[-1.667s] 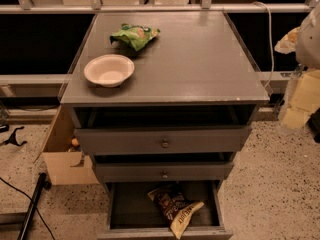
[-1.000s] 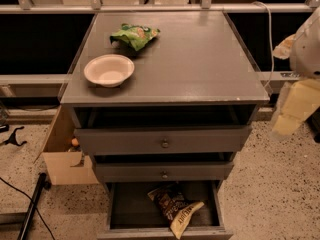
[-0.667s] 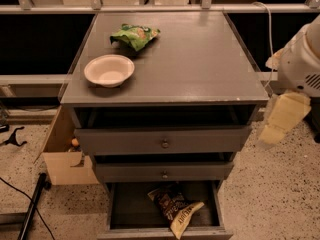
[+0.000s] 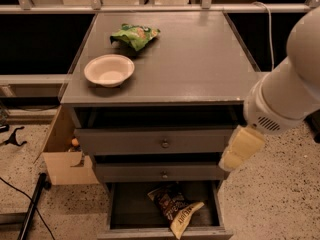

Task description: Pick brown chip bag from bottom drawer and place on counter

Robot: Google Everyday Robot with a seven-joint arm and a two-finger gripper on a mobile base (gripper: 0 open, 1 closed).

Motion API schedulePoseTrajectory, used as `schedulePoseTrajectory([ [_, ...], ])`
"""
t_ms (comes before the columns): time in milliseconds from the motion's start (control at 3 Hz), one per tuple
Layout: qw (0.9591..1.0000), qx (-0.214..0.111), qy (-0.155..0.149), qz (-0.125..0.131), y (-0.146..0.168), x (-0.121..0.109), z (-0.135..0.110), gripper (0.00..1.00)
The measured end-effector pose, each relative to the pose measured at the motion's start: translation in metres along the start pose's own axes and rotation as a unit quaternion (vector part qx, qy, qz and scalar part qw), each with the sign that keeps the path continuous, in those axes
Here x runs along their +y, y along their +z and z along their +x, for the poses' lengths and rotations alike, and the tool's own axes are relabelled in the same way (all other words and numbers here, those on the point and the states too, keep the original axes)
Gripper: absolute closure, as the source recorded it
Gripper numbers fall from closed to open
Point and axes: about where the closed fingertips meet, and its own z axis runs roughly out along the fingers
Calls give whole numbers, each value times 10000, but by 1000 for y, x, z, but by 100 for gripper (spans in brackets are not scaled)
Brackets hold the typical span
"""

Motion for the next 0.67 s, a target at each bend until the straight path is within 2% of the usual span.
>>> schedulePoseTrajectory([
  [333,9996,-108,265,-78,42,12,14,0],
  [667,9980,-151,549,-275,89,29,42,0],
])
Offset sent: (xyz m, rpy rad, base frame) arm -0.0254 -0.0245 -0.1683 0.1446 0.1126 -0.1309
